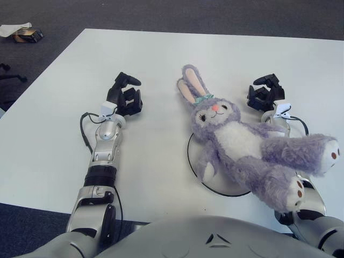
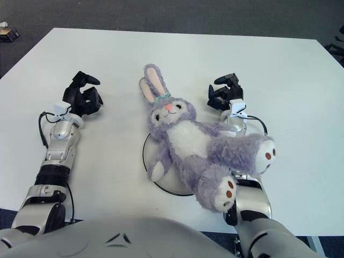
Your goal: Put the doll into the plate.
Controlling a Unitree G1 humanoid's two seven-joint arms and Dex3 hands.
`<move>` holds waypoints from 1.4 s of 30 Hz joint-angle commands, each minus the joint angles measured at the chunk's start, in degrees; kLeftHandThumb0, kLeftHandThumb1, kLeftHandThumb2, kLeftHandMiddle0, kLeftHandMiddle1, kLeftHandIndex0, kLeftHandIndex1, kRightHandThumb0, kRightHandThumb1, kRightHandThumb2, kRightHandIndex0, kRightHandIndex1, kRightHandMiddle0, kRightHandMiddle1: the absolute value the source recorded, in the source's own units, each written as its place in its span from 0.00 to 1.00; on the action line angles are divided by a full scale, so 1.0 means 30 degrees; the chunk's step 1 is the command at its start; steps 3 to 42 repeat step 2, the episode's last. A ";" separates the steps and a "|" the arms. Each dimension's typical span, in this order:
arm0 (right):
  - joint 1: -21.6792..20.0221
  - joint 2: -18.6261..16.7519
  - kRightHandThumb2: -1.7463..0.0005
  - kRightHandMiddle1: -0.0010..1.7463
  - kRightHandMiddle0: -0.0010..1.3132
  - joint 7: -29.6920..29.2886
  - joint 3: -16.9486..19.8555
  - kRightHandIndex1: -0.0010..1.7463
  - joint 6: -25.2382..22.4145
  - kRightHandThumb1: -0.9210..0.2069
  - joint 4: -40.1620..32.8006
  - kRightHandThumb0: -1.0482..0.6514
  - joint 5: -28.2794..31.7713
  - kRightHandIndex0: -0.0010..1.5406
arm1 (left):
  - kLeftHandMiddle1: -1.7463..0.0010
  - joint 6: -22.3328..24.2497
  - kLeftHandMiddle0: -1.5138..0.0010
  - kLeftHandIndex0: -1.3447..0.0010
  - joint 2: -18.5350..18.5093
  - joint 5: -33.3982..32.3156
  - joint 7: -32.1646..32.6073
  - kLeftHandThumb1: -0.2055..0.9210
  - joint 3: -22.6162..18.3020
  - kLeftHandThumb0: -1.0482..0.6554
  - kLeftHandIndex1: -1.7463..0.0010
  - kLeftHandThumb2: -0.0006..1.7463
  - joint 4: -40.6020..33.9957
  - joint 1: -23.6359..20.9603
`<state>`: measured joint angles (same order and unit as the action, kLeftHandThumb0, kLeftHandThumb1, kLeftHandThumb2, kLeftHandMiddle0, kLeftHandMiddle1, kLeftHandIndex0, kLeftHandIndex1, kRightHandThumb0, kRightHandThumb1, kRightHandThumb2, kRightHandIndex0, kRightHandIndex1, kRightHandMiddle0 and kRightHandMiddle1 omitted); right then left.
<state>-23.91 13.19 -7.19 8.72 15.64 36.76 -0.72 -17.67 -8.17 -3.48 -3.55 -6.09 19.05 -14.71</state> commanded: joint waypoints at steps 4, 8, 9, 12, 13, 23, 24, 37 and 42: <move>0.1045 0.0051 0.36 1.00 0.25 -0.0042 -0.0249 0.90 -0.1542 0.43 0.0407 0.61 -0.0464 0.39 | 0.00 -0.0011 0.36 0.66 0.0362 0.0192 -0.0093 0.64 0.0243 0.37 0.00 0.61 0.0773 0.1079; 0.1045 0.0051 0.36 1.00 0.25 -0.0042 -0.0249 0.90 -0.1542 0.43 0.0407 0.61 -0.0464 0.39 | 0.00 -0.0011 0.36 0.66 0.0362 0.0192 -0.0093 0.64 0.0243 0.37 0.00 0.61 0.0773 0.1079; 0.1045 0.0051 0.36 1.00 0.25 -0.0042 -0.0249 0.90 -0.1542 0.43 0.0407 0.61 -0.0464 0.39 | 0.00 -0.0011 0.36 0.66 0.0362 0.0192 -0.0093 0.64 0.0243 0.37 0.00 0.61 0.0773 0.1079; 0.1045 0.0051 0.36 1.00 0.25 -0.0042 -0.0249 0.90 -0.1542 0.43 0.0407 0.61 -0.0464 0.39 | 0.00 -0.0011 0.36 0.66 0.0362 0.0192 -0.0093 0.64 0.0243 0.37 0.00 0.61 0.0773 0.1079; 0.1045 0.0051 0.36 1.00 0.25 -0.0042 -0.0249 0.90 -0.1542 0.43 0.0407 0.61 -0.0464 0.39 | 0.00 -0.0011 0.36 0.66 0.0362 0.0192 -0.0093 0.64 0.0243 0.37 0.00 0.61 0.0773 0.1079; 0.1045 0.0051 0.36 1.00 0.25 -0.0042 -0.0249 0.90 -0.1542 0.43 0.0407 0.61 -0.0464 0.39 | 0.00 -0.0011 0.36 0.66 0.0362 0.0192 -0.0093 0.64 0.0243 0.37 0.00 0.61 0.0773 0.1079; 0.1045 0.0051 0.36 1.00 0.25 -0.0042 -0.0249 0.90 -0.1542 0.43 0.0407 0.61 -0.0464 0.39 | 0.00 -0.0011 0.36 0.66 0.0362 0.0192 -0.0093 0.64 0.0243 0.37 0.00 0.61 0.0773 0.1079; 0.1045 0.0051 0.36 1.00 0.25 -0.0042 -0.0249 0.90 -0.1542 0.43 0.0407 0.61 -0.0464 0.39 | 0.00 -0.0011 0.36 0.66 0.0362 0.0192 -0.0093 0.64 0.0243 0.37 0.00 0.61 0.0773 0.1079; 0.1045 0.0051 0.36 1.00 0.25 -0.0042 -0.0249 0.90 -0.1542 0.43 0.0407 0.61 -0.0464 0.39 | 0.00 -0.0011 0.36 0.66 0.0362 0.0192 -0.0093 0.64 0.0243 0.37 0.00 0.61 0.0773 0.1079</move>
